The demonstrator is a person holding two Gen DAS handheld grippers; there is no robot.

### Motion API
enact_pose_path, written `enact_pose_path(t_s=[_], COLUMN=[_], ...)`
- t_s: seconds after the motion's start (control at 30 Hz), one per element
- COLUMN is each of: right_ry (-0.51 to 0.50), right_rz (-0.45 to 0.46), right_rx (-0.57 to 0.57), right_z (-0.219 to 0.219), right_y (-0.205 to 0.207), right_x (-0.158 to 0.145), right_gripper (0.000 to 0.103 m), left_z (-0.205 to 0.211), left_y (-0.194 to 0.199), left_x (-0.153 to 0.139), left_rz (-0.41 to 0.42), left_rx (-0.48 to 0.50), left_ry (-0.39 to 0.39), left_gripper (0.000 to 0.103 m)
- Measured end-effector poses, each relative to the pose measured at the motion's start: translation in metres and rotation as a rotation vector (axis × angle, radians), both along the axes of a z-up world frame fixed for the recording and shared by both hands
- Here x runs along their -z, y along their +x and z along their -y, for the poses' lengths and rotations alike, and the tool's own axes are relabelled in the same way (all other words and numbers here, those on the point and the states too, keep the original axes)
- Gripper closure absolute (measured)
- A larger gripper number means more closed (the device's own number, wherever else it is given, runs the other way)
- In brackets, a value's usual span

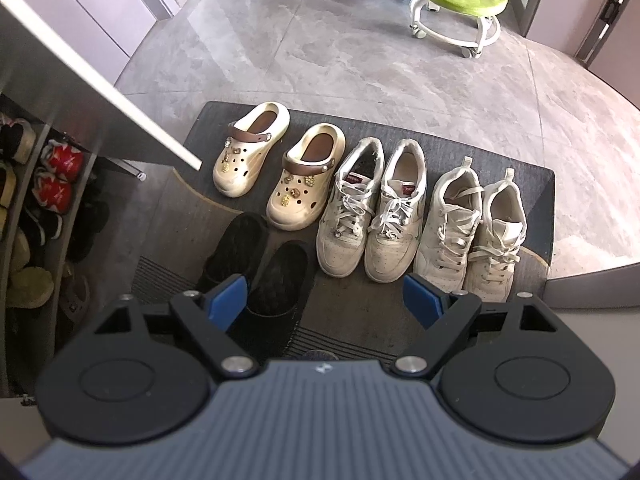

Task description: Organize scattered shoes

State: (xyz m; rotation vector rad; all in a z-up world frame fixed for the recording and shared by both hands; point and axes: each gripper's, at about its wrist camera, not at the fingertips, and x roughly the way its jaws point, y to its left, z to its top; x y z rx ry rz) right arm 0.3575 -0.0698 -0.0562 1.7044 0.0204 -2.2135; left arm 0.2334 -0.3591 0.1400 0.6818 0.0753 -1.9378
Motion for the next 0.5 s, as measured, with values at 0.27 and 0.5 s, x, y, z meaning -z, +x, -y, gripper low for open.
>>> enact_pose_path(t_s=[0.27, 0.5], right_ry=[0.006, 0.017], right_rz=[-0.019, -0.03], right_rx=[-0.027, -0.061], right_z=[0.001, 0.021], right_y=[-0.009, -0.005], right_x=[-0.003, -0.001], right_gripper=[0.016, 0.016], left_z=[0.0, -0.004], left_y=[0.001, 0.04], left_x=[0.003, -0.005], left_rz=[-0.002, 0.016], left_rx=[0.009, 0.169], left_ry=[-0.003, 0.0], left_gripper=[0.047, 0.034])
